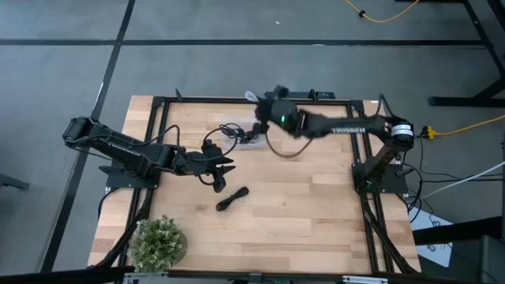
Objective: Pick and place USB-C Cables
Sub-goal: Put the white charger cable into the transparent bin, then put the black charger cable into the transparent bin
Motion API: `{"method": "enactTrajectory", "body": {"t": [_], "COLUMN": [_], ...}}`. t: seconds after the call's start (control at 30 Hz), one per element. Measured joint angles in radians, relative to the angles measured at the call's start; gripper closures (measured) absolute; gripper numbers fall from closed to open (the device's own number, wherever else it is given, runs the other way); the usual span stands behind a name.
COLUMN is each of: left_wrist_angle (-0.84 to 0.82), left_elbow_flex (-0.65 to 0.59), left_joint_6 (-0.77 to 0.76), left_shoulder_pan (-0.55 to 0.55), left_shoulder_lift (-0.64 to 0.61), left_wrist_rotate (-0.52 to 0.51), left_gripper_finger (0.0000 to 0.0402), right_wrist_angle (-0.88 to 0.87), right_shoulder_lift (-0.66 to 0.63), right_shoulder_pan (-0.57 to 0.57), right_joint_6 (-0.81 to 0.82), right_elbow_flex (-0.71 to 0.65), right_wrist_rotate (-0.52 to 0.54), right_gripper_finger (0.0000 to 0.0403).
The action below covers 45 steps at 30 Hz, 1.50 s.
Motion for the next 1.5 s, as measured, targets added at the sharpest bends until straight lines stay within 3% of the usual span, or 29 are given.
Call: {"method": "enactTrajectory", "body": {"t": [0.3,0.5,0.57,0.7,0.93,1.2,1.5], "left_wrist_angle": [-0.026,-0.025,-0.025,-0.024,-0.022,-0.022,-0.031], "left_elbow_flex": [0.0,0.0,0.0,0.0,0.0,0.0,0.0], "left_joint_6": [0.0,0.0,0.0,0.0,0.0,0.0,0.0], "left_shoulder_pan": [0.0,0.0,0.0,0.0,0.0,0.0,0.0], "left_shoulder_lift": [0.0,0.0,0.0,0.0,0.0,0.0,0.0], "left_wrist_rotate": [-0.008,-0.036,-0.037,-0.037,-0.037,-0.033,-0.03], "left_gripper_finger": [0.0296,0.0296,0.0296,0.0296,0.0296,0.0296,0.0296], "right_wrist_angle": [-0.019,-0.079,-0.175,-0.34,-0.322,-0.223,-0.294], "right_shoulder_lift": [0.006,0.019,0.019,0.022,0.069,0.167,0.113], "right_shoulder_pan": [-0.291,-0.369,-0.373,-0.366,-0.323,-0.277,-0.276], "right_joint_6": [0.492,0.624,0.593,0.519,0.518,0.516,0.575], "right_elbow_flex": [0.121,0.14,0.14,0.138,0.139,0.138,0.138], "right_wrist_rotate": [-0.793,-1.026,-1.037,-0.951,-0.931,-0.93,-0.936], "right_gripper_finger": [0.0363,0.0363,0.0363,0.0363,0.0356,0.0299,0.0271]}}
